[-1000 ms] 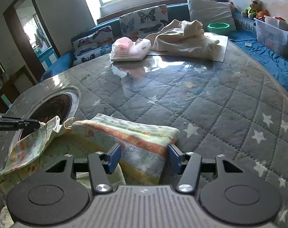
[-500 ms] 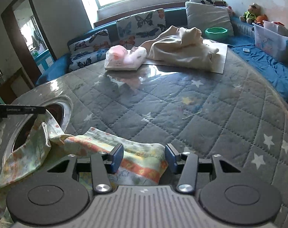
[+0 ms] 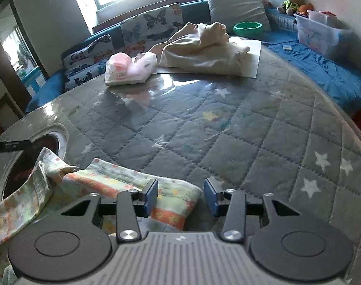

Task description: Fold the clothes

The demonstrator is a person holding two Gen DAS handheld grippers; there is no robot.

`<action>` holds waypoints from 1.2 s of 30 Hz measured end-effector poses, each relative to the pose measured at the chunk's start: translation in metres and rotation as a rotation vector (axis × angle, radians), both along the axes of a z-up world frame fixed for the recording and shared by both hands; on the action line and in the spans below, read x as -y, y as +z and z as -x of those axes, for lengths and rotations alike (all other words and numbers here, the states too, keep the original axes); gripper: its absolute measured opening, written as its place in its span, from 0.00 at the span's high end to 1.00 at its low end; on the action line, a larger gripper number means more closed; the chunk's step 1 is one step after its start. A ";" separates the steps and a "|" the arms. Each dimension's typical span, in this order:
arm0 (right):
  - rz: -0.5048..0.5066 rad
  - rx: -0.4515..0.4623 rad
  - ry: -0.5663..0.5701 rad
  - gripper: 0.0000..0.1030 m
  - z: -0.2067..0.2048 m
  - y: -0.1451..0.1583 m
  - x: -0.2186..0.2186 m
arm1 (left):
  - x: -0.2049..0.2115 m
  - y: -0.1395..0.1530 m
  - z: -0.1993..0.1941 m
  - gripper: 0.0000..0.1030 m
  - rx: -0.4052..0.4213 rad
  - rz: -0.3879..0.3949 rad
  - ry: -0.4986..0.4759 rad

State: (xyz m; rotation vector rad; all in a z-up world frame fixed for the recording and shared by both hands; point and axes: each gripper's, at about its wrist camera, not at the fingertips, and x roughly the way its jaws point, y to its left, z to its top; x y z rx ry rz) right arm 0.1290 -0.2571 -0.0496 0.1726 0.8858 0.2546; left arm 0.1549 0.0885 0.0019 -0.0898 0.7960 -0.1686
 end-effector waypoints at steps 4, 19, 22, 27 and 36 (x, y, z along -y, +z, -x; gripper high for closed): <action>-0.037 0.003 0.038 0.88 0.002 0.002 -0.004 | 0.022 0.000 0.021 0.73 -0.010 0.009 -0.109; -0.072 0.236 0.516 0.89 0.099 0.056 -0.070 | 0.053 -0.027 0.020 0.71 -0.084 -0.027 -0.186; -0.004 0.222 0.616 0.89 0.110 0.045 -0.093 | 0.052 -0.030 0.020 0.69 -0.093 -0.029 -0.184; 0.072 0.245 0.574 0.90 0.104 0.045 -0.097 | 0.053 -0.032 0.018 0.68 -0.099 -0.027 -0.177; 0.202 0.255 0.132 0.77 0.057 0.047 -0.032 | 0.051 -0.025 0.027 0.57 -0.072 -0.028 -0.169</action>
